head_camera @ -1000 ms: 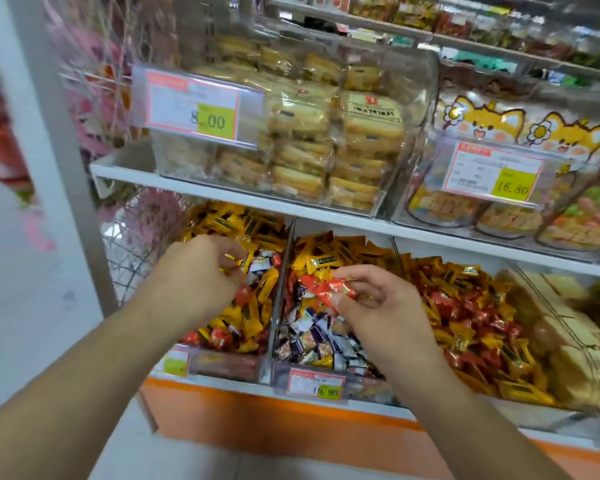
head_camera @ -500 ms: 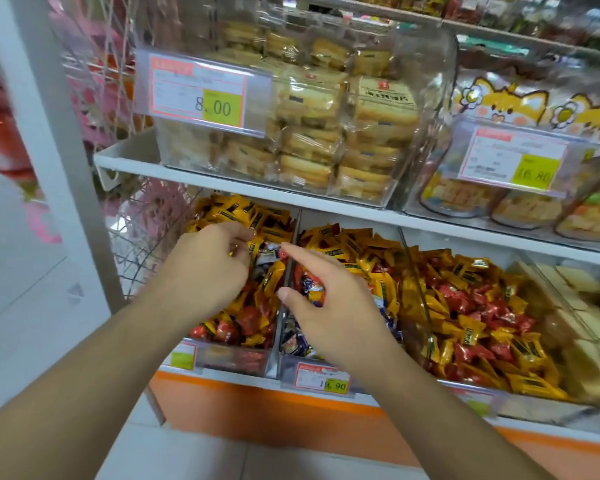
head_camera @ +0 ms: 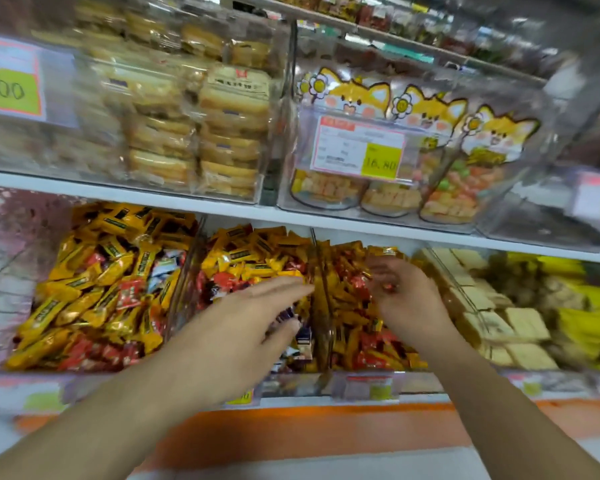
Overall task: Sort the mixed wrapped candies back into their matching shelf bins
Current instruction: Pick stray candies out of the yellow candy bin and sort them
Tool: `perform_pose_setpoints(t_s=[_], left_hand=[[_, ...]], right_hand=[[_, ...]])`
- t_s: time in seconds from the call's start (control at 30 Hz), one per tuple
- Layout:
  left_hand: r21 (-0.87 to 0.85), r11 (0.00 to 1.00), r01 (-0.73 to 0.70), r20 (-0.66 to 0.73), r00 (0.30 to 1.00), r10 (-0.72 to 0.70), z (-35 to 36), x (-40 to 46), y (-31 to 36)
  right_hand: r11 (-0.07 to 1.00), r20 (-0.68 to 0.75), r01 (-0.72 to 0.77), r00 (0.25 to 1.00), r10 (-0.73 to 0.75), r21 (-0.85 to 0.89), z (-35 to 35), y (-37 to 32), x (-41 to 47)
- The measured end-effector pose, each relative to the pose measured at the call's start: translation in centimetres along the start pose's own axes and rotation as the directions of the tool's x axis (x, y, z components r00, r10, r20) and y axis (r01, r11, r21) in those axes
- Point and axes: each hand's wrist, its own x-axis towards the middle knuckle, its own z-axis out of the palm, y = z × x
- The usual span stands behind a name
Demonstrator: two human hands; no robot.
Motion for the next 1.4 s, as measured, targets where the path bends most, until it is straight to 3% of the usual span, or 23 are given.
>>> perform_pose_setpoints(t_s=[0.33,0.57,0.77,0.93,1.07,1.17,1.3,1.4], left_hand=[[-0.074,0.997,-0.002,0.167,0.986,0.014,3.1,1.9,2.1],[-0.01,1.0,0.016,0.195,0.981,-0.014,2.7,1.7,3.1],[-0.037,0.999,0.035,0.191,0.981,-0.028,2.7,1.7,3.1],[-0.054,0.998,0.013,0.107,0.994,-0.007,3.1,1.9,2.4],[-0.066,0.997,0.049,-0.014,0.999,-0.05,2.3,1.8,2.5],[-0.245,0.962,0.123,-0.106,0.983,-0.153,1.3,1.4,2.5],[-0.559,0.811,0.174,-0.084,0.961,-0.264,-0.2,0.5,2.5],[-0.556,0.804,0.212,-0.136,0.931,-0.339,-1.9,-0.6,1.4]], right_hand=[[0.991,0.227,-0.023,0.972,0.053,-0.13,0.7,4.1,4.2],[0.979,0.146,0.006,0.989,0.024,-0.203,1.5,5.0,4.7],[0.998,-0.061,-0.057,0.997,0.055,-0.031,0.0,4.7,3.9],[0.957,-0.112,-0.089,0.986,0.124,0.275,-2.0,3.8,2.7],[0.874,-0.04,-0.104,0.99,0.139,0.474,-2.6,1.3,0.7],[0.802,0.062,-0.119,0.993,0.102,0.585,-1.7,-2.0,-1.1],[0.729,0.24,-0.134,0.97,-0.042,0.671,1.1,-6.4,-3.4],[0.727,0.275,-0.144,0.959,-0.064,0.671,3.1,-8.8,-4.3]])
